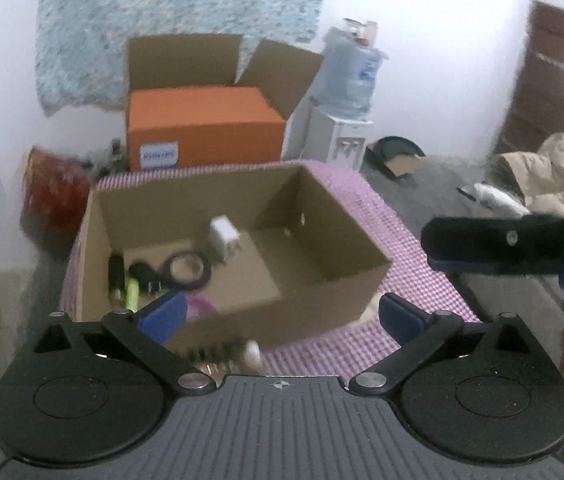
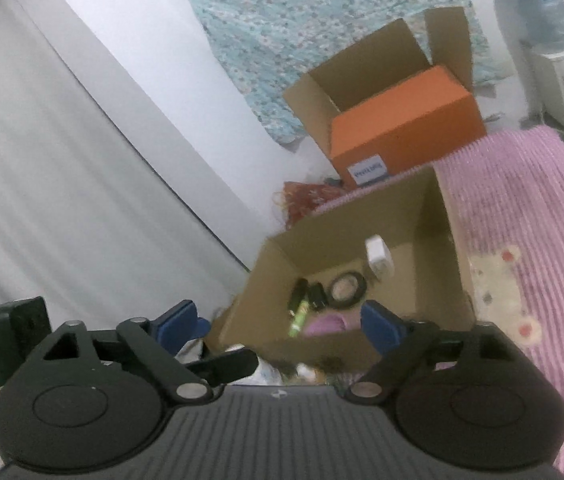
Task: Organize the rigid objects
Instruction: 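Withdraw the right gripper from the box back over the table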
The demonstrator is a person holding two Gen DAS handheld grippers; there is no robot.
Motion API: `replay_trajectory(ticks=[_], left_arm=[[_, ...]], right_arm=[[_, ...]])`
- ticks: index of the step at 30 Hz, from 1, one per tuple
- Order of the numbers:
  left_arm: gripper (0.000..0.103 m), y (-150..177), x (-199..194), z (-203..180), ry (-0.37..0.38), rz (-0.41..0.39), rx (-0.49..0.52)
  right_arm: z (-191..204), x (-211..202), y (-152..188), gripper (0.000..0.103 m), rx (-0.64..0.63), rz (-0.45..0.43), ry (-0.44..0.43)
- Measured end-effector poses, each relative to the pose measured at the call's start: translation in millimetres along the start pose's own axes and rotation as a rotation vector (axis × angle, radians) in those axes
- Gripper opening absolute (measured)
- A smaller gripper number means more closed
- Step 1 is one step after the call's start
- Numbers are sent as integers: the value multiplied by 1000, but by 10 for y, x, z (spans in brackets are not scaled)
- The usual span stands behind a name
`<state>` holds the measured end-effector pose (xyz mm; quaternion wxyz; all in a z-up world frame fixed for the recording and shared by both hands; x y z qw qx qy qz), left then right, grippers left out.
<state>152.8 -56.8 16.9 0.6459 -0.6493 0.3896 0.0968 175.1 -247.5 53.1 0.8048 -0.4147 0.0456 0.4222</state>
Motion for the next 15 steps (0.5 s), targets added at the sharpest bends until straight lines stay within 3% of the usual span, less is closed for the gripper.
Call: replay_trajectory(ticks=[3, 10, 15], left_arm=[[103, 228, 26, -5, 14, 16, -47], [103, 608, 48, 25, 1, 21, -34], [103, 789, 18, 65, -27, -12, -24]], right_arm=[[-32, 17, 218, 91, 1, 24, 43], [-146, -35, 556, 94, -9, 52, 142], [-222, -53, 767, 94, 18, 62, 144]])
Point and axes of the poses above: each gripper's, at about its wrist camera, not at the fingertips, and x roughly the way its jaws point, z to its left, y to its underside, the point moved 7 cm from there along x, roughly the way its jaws point
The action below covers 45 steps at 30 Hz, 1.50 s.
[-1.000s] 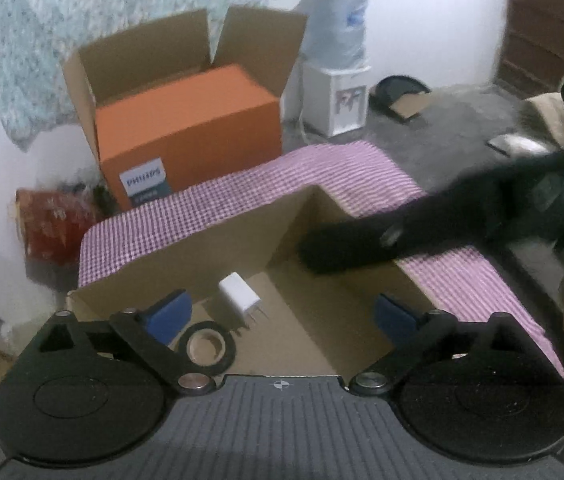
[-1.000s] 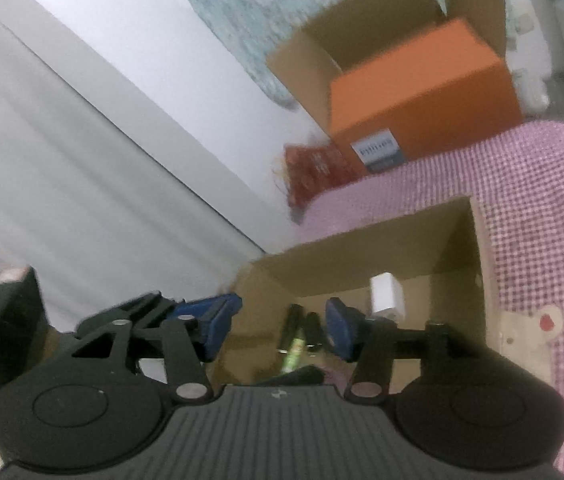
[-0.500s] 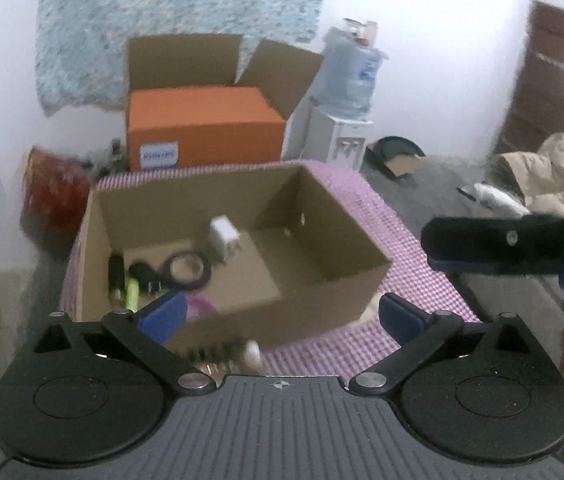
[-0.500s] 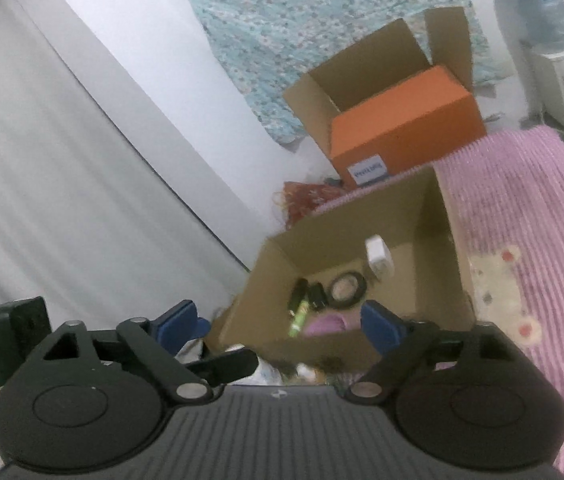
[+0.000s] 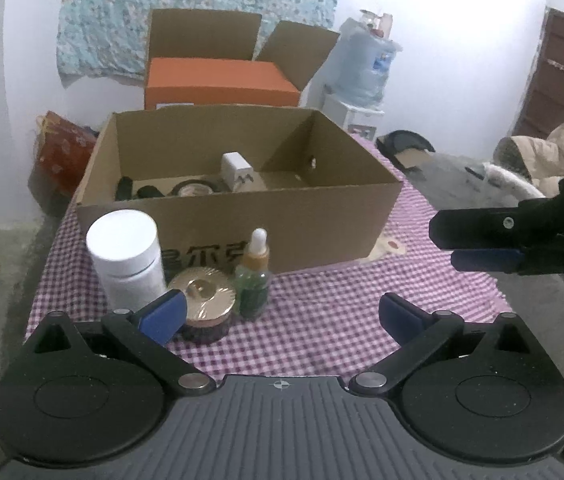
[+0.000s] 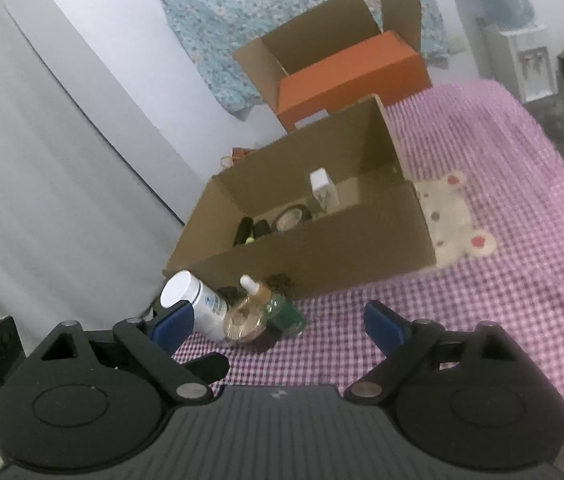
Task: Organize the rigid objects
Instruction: 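Withdraw the right gripper from the box back over the table, then close the right gripper around the green dropper bottle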
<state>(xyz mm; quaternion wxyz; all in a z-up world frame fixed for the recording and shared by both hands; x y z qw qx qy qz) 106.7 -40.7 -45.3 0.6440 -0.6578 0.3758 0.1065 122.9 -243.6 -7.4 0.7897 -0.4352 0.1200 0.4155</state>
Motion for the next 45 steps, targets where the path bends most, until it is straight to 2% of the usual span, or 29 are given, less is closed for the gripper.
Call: replay_trajectory(ticks=[10, 13, 16, 18, 21, 23, 27, 30, 36, 42, 45], left_arm=[[103, 115, 150, -131, -55, -71, 169], [99, 102, 234, -144, -71, -95, 203], [92, 76, 322, -147, -71, -100, 215], [79, 50, 371, -144, -73, -104, 220], [68, 22, 443, -137, -78, -99, 223], [61, 12, 462, -134, -77, -97, 219], [55, -9, 491, -123, -76, -94, 223], [52, -6, 518, -130, -75, -89, 229], [52, -2, 573, -148, -70, -78, 235], [52, -24, 649, -162, -78, -66, 256], [51, -13, 760, -177, -88, -31, 279]], right_arm=[[205, 279, 97, 93, -63, 28, -20], [258, 357, 88, 87, -82, 24, -16], [294, 454, 47, 79, -106, 17, -5], [315, 536, 13, 72, -125, 17, 1], [347, 692, -35, 63, -153, 29, 0], [371, 788, -56, 60, -170, 38, 2], [411, 949, -74, 45, -211, 48, 17], [390, 1062, -85, 33, -214, 69, 15], [310, 1132, -111, 24, -201, 87, -13], [193, 1089, -137, 23, -165, 86, -18], [140, 1084, -135, 23, -148, 92, -16]])
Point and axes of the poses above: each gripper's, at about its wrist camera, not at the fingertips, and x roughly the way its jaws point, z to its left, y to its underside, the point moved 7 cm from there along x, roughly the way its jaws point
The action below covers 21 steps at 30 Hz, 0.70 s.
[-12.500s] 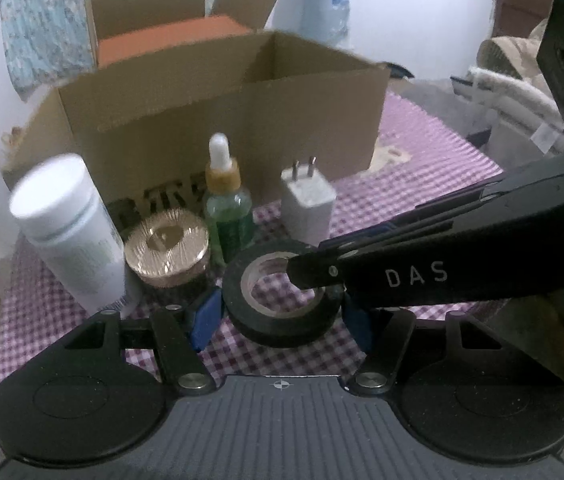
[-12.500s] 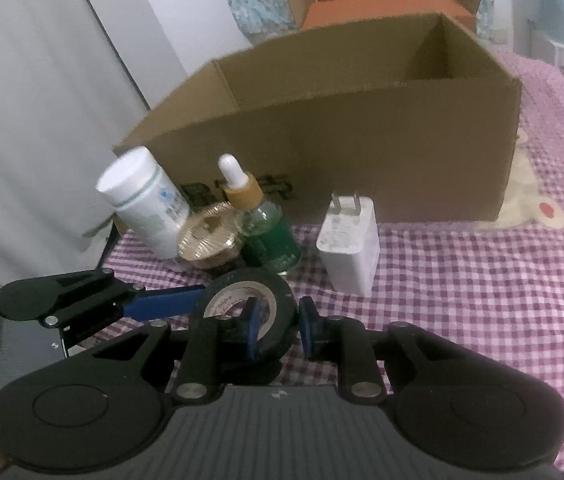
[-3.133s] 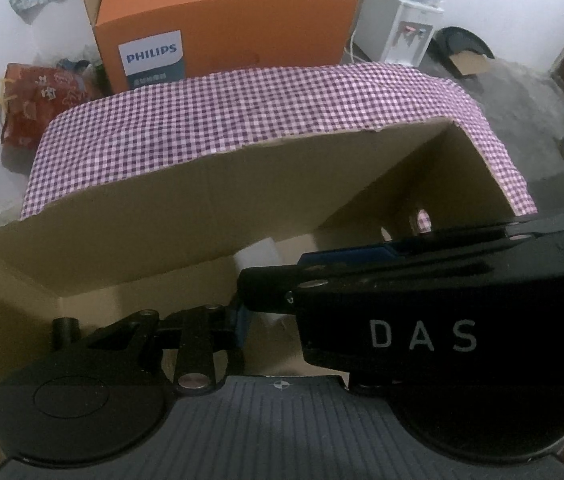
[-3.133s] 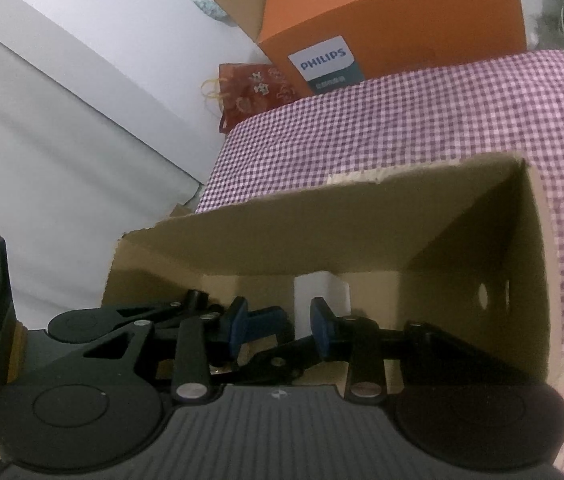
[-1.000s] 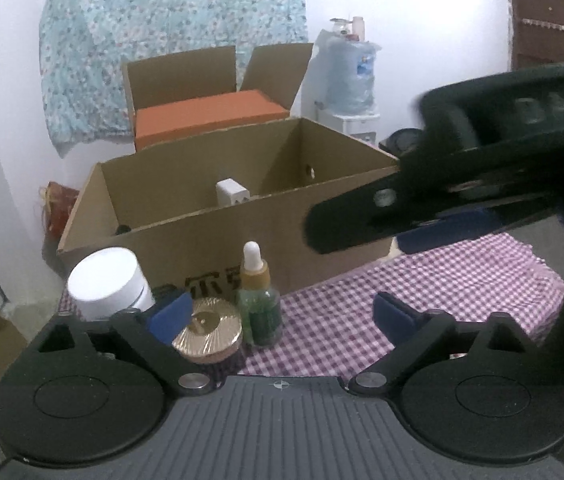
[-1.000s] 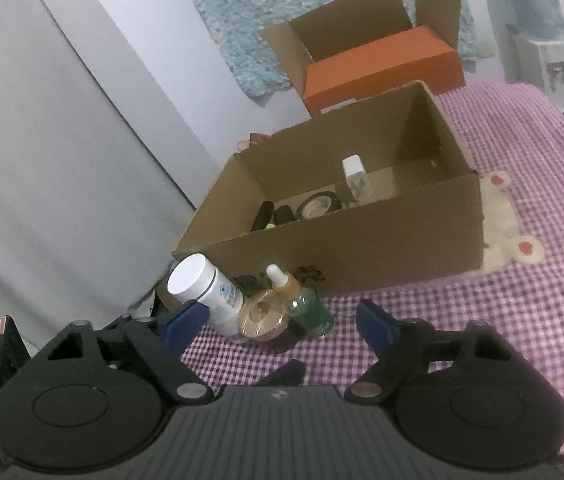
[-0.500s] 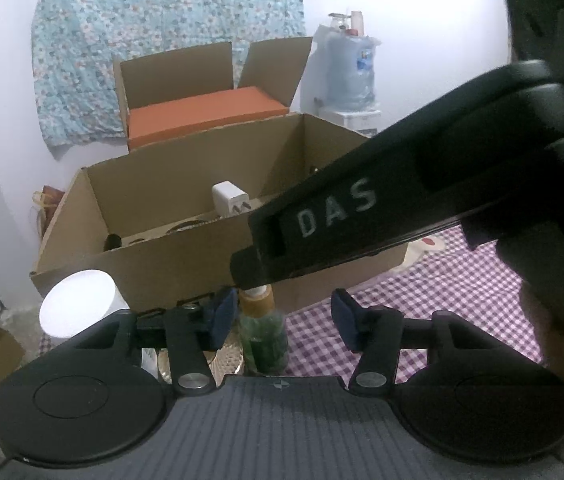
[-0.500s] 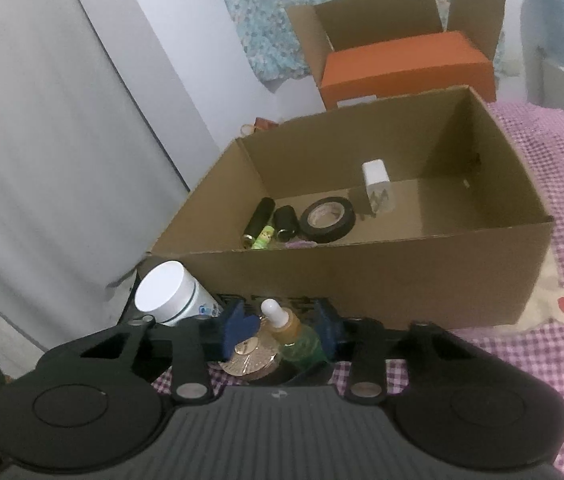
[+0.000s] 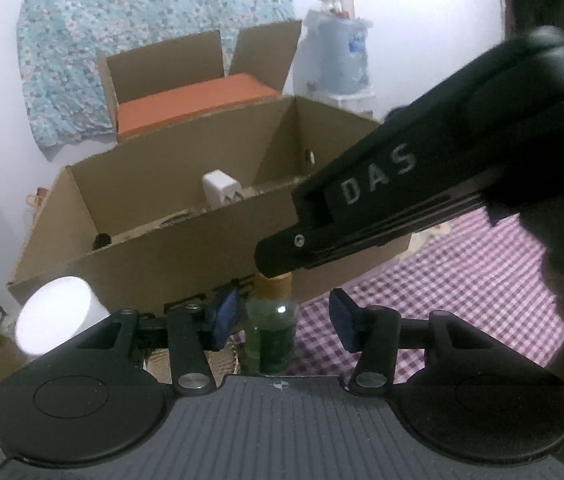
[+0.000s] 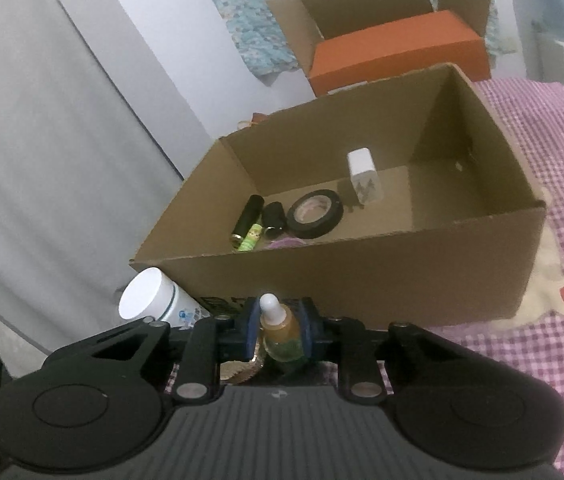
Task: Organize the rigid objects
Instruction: 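Close the right gripper around the green dropper bottle, then carry the green dropper bottle into the box and open the right gripper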
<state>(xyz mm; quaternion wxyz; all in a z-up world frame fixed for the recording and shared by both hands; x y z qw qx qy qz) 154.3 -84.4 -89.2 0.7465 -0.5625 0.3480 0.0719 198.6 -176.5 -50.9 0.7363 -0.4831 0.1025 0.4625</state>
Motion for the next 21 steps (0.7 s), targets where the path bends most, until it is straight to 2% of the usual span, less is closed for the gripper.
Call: replay_trajectory(ticks=[1, 3, 5, 8, 16, 21], left_arm=[[51, -6, 43, -4, -2, 10, 4], [40, 7, 119, -3, -5, 31, 3], [33, 6, 165, 15, -10, 40, -5], [33, 12, 159, 35, 6, 37, -42], [31, 66, 33, -64, 117, 34, -133], [31, 120, -16, -166, 138, 30, -114]], right_arm=[[-13, 9, 3, 23, 4, 3, -2], [-34, 19, 18, 23, 17, 11, -10], [-41, 23, 25, 23, 19, 14, -11], [-43, 17, 17, 23, 18, 11, -12], [18, -84, 109, 23, -34, 16, 15], [38, -173, 211, 23, -90, 25, 47]])
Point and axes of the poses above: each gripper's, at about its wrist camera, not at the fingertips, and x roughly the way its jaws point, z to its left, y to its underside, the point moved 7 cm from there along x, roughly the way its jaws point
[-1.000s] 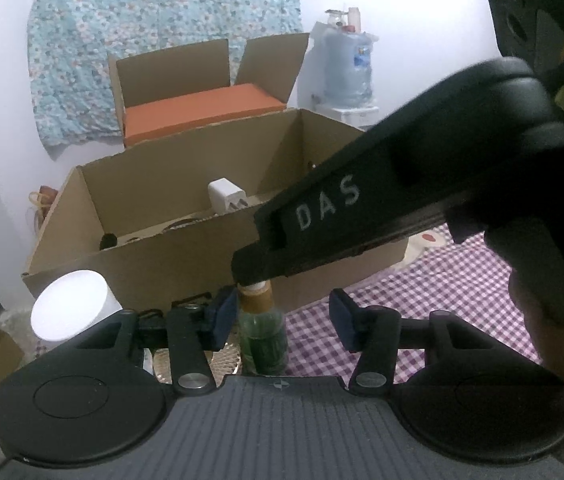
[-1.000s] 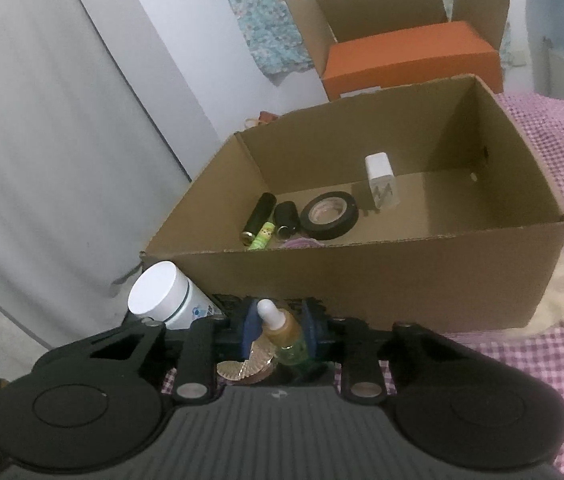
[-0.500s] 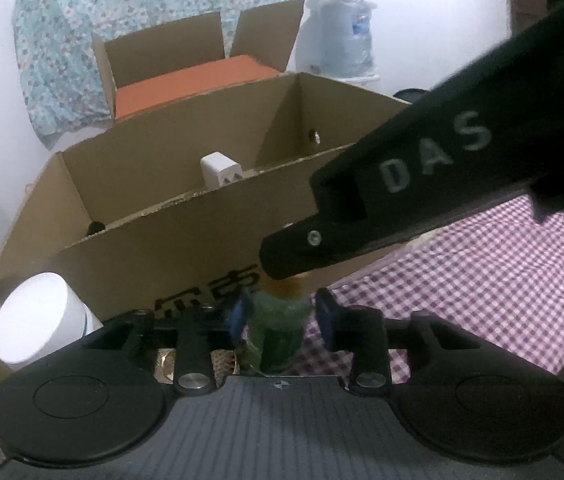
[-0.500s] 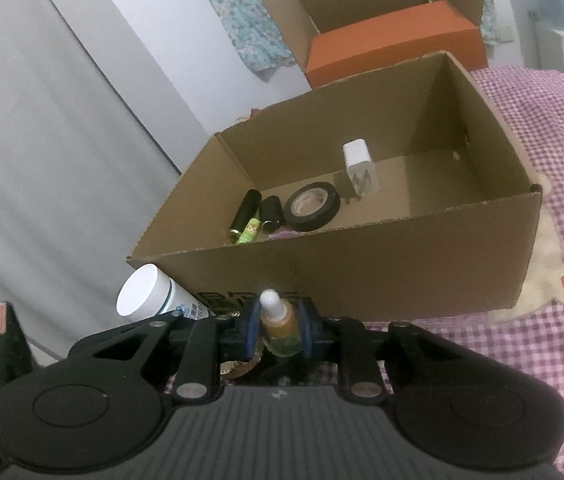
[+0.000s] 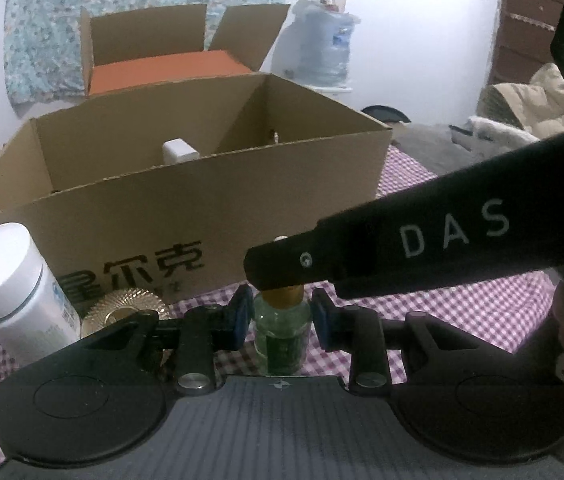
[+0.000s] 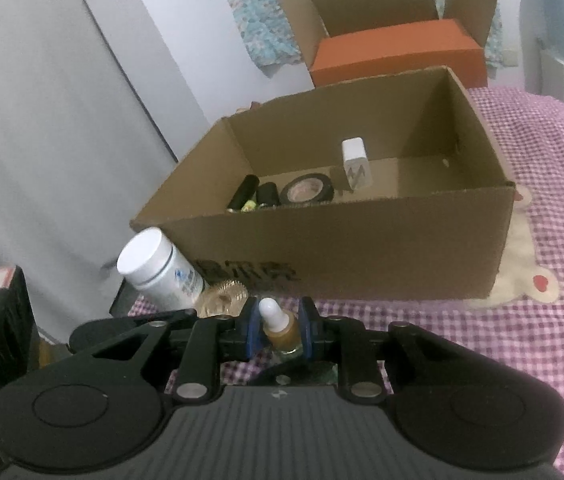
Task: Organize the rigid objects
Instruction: 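Carry the green dropper bottle into the box and open the right gripper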
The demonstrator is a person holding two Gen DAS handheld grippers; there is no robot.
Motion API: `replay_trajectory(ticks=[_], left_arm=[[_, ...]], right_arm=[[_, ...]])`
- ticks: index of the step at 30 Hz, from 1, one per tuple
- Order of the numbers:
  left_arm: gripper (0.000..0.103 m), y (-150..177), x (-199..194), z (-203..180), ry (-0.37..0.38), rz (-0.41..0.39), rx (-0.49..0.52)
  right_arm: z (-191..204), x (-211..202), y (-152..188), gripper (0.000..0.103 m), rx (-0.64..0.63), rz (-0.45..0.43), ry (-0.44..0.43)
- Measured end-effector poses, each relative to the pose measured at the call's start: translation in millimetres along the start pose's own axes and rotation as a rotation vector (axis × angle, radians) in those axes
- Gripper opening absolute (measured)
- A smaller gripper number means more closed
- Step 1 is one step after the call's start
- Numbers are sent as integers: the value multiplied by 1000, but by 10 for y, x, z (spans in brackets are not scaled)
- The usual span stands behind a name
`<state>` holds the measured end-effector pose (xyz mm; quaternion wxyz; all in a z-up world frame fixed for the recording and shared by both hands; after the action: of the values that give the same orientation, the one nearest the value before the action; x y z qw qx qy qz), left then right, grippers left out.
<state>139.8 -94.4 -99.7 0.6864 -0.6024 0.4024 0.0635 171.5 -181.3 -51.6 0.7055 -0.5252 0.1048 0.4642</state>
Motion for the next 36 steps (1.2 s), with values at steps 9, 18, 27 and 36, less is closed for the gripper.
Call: replay_trajectory(ticks=[9, 18, 27, 36], left_arm=[[33, 35, 82, -11, 0, 39, 19], [31, 63, 25, -36, 2, 35, 23], [31, -266, -385, -26, -10, -56, 31], [31, -932, -604, 60, -52, -159, 56]], right_arm=[[-6, -13, 35, 23, -14, 7, 14], [28, -39, 35, 23, -28, 6, 19], [278, -347, -211, 23, -98, -84, -11], [531, -573, -797, 23, -212, -217, -49]])
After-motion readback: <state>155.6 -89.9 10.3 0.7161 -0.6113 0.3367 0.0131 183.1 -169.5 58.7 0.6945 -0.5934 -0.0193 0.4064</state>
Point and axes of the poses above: each gripper's, at about its wrist camera, not at the fingertips, and x roughly the way its jaws point, z to its left, y to its underside, the point moved 7 cm from there along x, roughly the way its jaws point
